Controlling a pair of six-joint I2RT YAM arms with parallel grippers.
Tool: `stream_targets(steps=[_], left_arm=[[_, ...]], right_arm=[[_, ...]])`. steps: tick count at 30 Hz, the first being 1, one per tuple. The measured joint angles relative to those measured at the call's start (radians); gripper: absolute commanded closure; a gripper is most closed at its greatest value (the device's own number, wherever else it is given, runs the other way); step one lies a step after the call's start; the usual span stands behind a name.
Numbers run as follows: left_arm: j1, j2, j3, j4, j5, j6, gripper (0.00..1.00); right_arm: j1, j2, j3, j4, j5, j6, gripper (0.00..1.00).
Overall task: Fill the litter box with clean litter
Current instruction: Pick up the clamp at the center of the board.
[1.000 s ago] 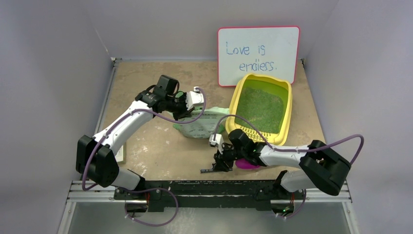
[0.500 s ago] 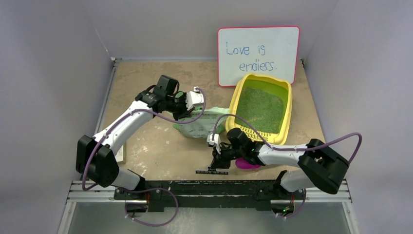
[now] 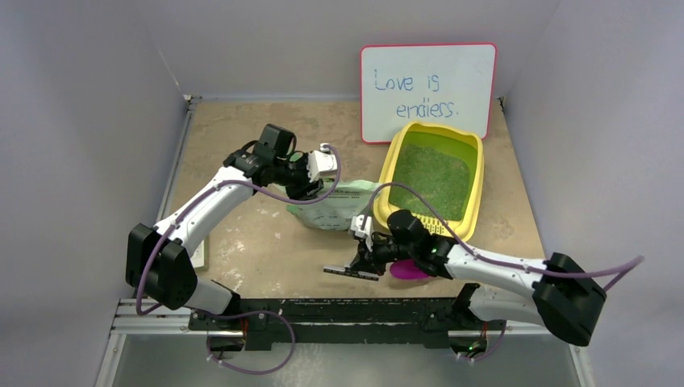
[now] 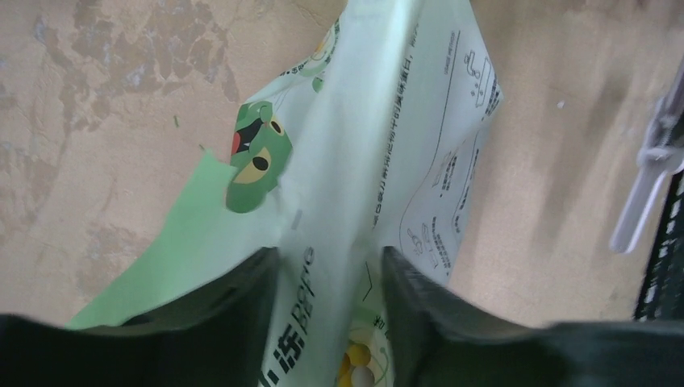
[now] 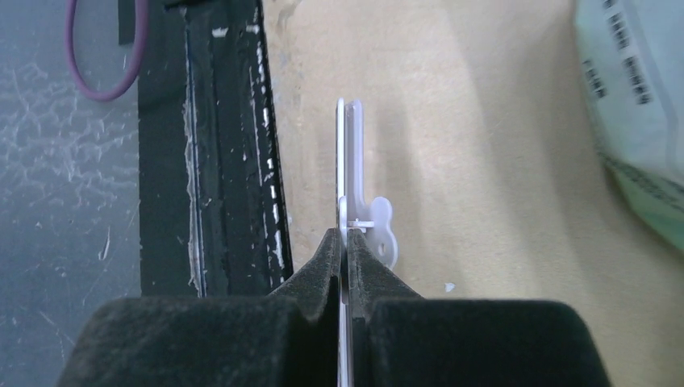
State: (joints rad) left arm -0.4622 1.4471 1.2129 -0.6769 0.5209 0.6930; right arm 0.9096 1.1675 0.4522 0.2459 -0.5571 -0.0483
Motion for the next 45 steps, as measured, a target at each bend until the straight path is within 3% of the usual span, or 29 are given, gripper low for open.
stream_targets(steps=[1,3,9,31,39,45], left_arm=[[0.001,0.0,0.0,0.0,0.0,0.0,0.34],[0.003,-0.001,0.0,-0.002,0.005,0.003,0.27],[0.008,-0.012,0.0,-0.002,0.026,-0.001,0.2],[0.03,-0.055,0.0,0.035,0.135,-0.033,0.13],[0.03,-0.088,-0.004,0.09,0.192,-0.131,0.12],[0.03,-0.217,-0.09,0.224,0.188,-0.287,0.09]], right_arm=[[0.0,-0.028,0.0,-0.009,0.015,0.003,1.0],[0.0,-0.078,0.0,-0.022,0.042,0.013,1.0],[-0.001,-0.195,0.0,-0.066,0.152,0.057,1.0],[-0.032,-0.241,0.137,-0.182,0.401,0.102,1.0],[-0.049,-0.203,0.15,-0.181,0.473,0.113,1.0],[-0.064,-0.182,0.154,-0.171,0.468,0.12,1.0]])
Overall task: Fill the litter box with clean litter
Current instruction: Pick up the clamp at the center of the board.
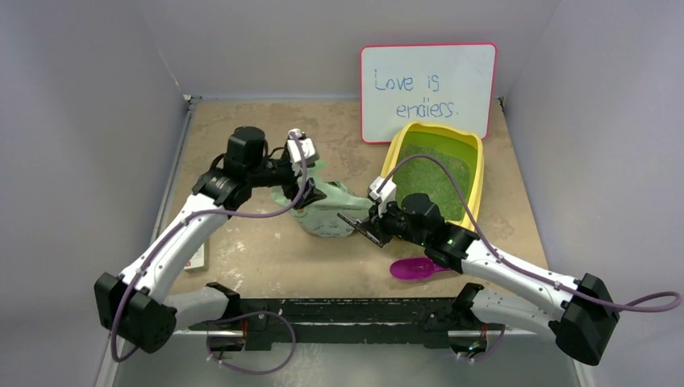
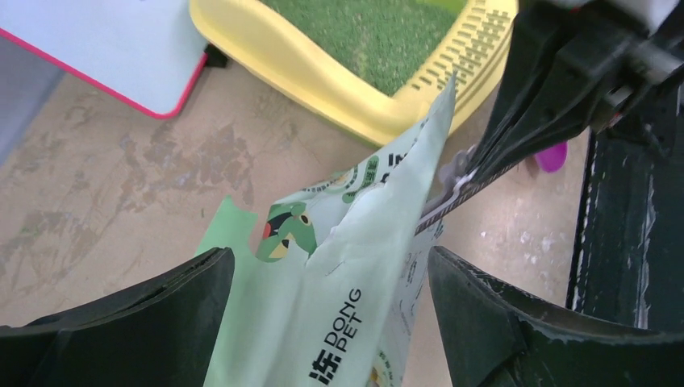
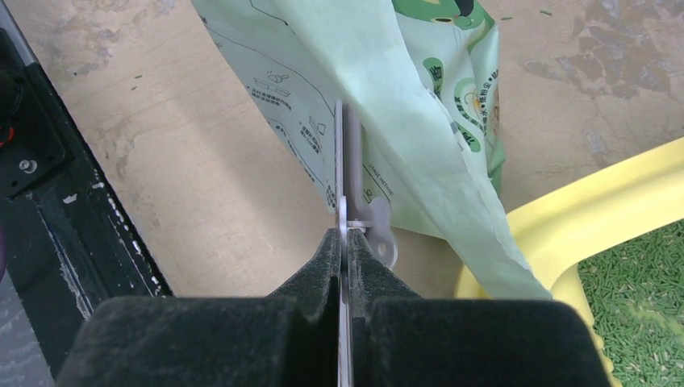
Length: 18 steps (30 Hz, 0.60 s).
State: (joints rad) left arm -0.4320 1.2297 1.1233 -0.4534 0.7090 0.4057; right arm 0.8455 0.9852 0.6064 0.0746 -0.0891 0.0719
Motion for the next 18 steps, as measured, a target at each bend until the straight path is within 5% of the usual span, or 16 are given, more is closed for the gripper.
stream_targets(steps=[11,18], left_arm=[[0.0,-0.159,-0.107,0.179,0.028,-0.316,0.08],[-0.046,-0.257,-0.444,0.448,-0.039,-0.664,0.06]], right_arm=[[-0.035,0.034,0.001,0.031,-0.039,0.015,1.0],[-0.096,0.039,0.001,0.043,-0.106,0.037,1.0]])
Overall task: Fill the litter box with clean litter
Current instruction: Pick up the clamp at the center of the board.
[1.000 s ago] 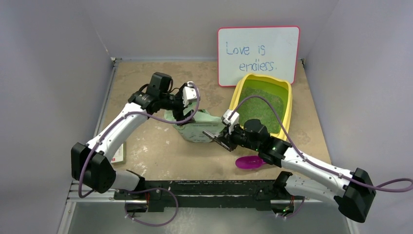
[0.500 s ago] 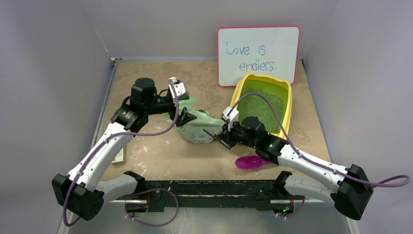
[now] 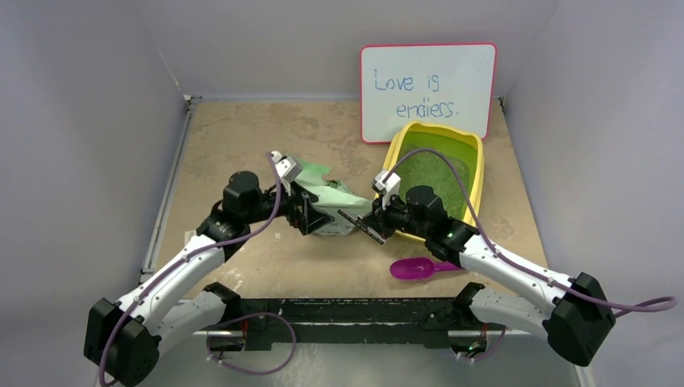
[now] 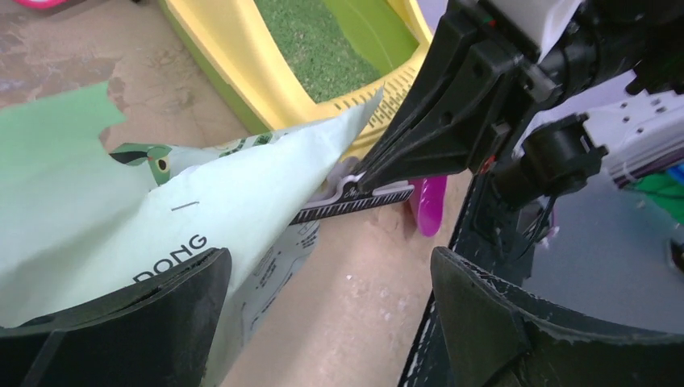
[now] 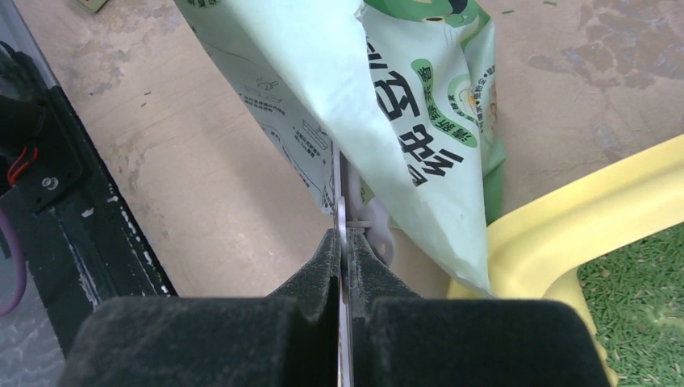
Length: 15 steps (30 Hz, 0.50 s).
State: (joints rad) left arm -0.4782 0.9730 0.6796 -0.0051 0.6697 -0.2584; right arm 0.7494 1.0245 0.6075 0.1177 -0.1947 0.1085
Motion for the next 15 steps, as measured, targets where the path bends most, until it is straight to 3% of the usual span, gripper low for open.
stream_targets(steps=[8,15], left_arm=[[-0.086,-0.09,-0.151,0.272,-0.194,-0.243,0.06],[-0.131,-0.071,-0.112,0.26,-0.256,-0.286,0.06]], right_arm=[[-0.013,0.011,0.0,0.008,-0.032,0.024,1.0],[-0.017,0.026,0.002,0.014,-0.032,0.03,1.0]])
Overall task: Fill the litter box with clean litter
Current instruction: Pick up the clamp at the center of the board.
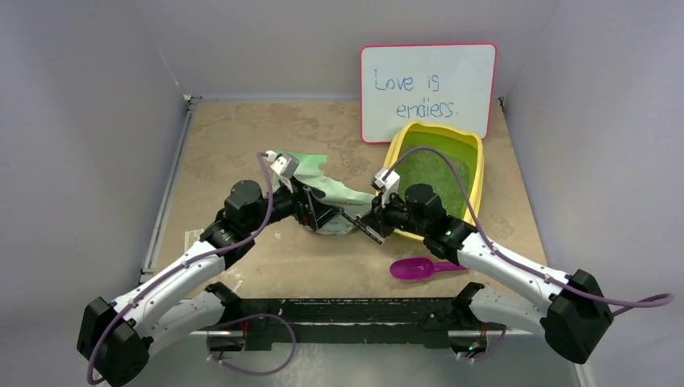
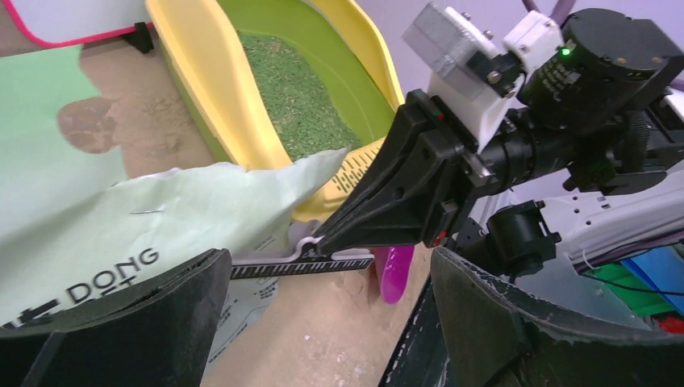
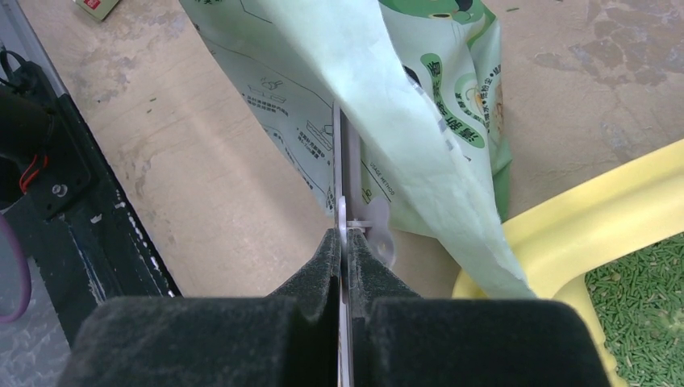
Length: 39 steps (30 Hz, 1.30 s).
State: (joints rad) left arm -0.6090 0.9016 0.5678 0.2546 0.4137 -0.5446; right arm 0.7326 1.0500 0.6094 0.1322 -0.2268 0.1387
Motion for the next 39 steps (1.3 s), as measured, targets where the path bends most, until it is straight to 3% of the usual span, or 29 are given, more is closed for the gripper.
stream_targets(steps=[11,20,31,35,39], left_arm=[[-0.088,0.007,0.079,-0.161,-0.09,-0.03,0.06],[-0.195,-0.047,-0.067,-0.096,-0.37,-0.296,0.06],[-0.343,0.02,-0.079,-0.027,-0.763,-0.525,0.01],[-0.345,0.038,-0.079,-0.005,-0.824,-0.575,0.01],[-0.345,0.056,-0.079,0.006,-0.842,-0.6,0.1]], right_arm=[[-0.014,0.011,0.039,-0.001,0.0,0.0,1.0],[-0.014,0.011,0.041,-0.003,0.0,0.0,1.0],[-0.014,0.011,0.042,-0.007,0.0,-0.005,1.0],[-0.014,0.011,0.042,-0.008,0.0,-0.008,1.0],[-0.014,0.011,0.042,-0.008,0.0,-0.008,1.0]])
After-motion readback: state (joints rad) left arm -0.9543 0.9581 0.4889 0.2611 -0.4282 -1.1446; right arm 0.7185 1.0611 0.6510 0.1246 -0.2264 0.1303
